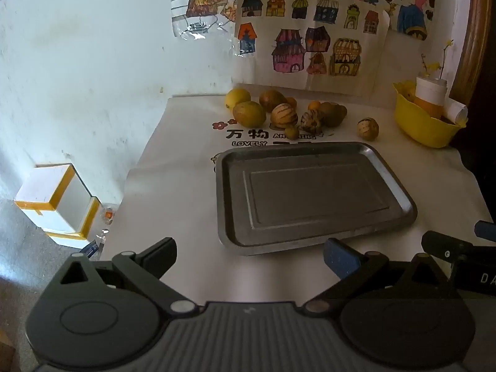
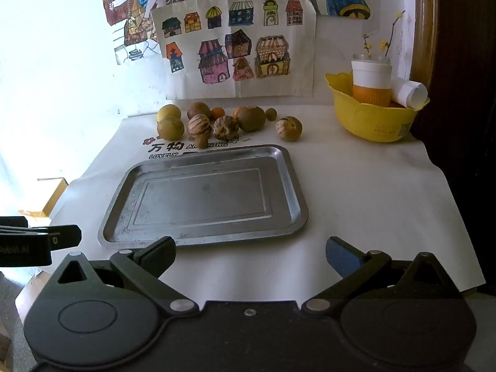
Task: Organize fruits
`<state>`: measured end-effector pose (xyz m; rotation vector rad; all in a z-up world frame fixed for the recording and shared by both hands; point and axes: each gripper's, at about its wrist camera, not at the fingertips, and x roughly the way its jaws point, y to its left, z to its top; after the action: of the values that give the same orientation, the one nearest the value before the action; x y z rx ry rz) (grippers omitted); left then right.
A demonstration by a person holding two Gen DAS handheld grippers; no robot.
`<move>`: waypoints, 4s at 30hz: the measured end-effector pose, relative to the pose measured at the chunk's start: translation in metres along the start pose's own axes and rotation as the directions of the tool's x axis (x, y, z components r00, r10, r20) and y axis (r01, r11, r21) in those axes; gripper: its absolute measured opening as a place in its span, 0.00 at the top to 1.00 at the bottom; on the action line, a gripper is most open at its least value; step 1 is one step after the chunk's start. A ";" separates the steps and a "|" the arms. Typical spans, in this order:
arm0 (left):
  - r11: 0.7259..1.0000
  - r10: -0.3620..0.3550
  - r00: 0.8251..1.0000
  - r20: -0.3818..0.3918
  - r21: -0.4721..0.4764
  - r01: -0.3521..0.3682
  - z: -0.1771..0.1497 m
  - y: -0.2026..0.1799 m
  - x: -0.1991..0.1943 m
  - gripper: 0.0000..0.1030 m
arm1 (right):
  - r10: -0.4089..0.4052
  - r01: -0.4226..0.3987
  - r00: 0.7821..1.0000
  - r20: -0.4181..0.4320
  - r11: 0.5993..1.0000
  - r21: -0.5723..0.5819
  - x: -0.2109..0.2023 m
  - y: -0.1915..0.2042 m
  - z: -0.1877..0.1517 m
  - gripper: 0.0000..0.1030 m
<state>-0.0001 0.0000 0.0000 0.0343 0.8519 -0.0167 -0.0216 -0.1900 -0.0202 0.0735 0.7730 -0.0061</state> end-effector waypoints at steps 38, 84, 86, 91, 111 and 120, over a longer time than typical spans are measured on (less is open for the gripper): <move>1.000 -0.003 1.000 -0.027 0.002 0.003 -0.005 -0.001 0.005 0.00 | -0.001 0.001 1.000 -0.008 1.000 0.010 0.004 -0.002 -0.005 0.00; 1.000 0.016 0.994 -0.104 0.001 -0.016 -0.003 0.000 0.026 0.00 | -0.068 0.068 0.991 -0.117 0.998 -0.003 0.020 -0.008 0.007 0.00; 1.000 0.021 0.994 -0.111 0.000 -0.022 -0.002 0.001 0.027 0.00 | -0.072 0.073 0.989 -0.128 0.997 0.002 0.021 -0.009 0.009 0.00; 0.999 0.040 0.991 -0.124 0.002 -0.040 0.002 0.004 0.031 0.00 | -0.082 0.083 0.985 -0.154 0.997 -0.001 0.024 -0.009 0.015 0.00; 0.991 0.118 0.978 -0.171 -0.043 -0.127 0.048 0.004 0.063 0.00 | -0.030 0.021 0.975 -0.219 0.999 -0.043 0.065 -0.022 0.067 0.00; 0.972 0.170 0.968 -0.187 -0.129 -0.195 0.074 -0.001 0.085 0.00 | 0.033 -0.060 0.974 -0.226 0.991 -0.116 0.097 -0.029 0.098 0.00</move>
<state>0.1119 -0.0037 -0.0151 -0.0244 1.0207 0.2258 0.1146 -0.2235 -0.0198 -0.0249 0.9954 0.0958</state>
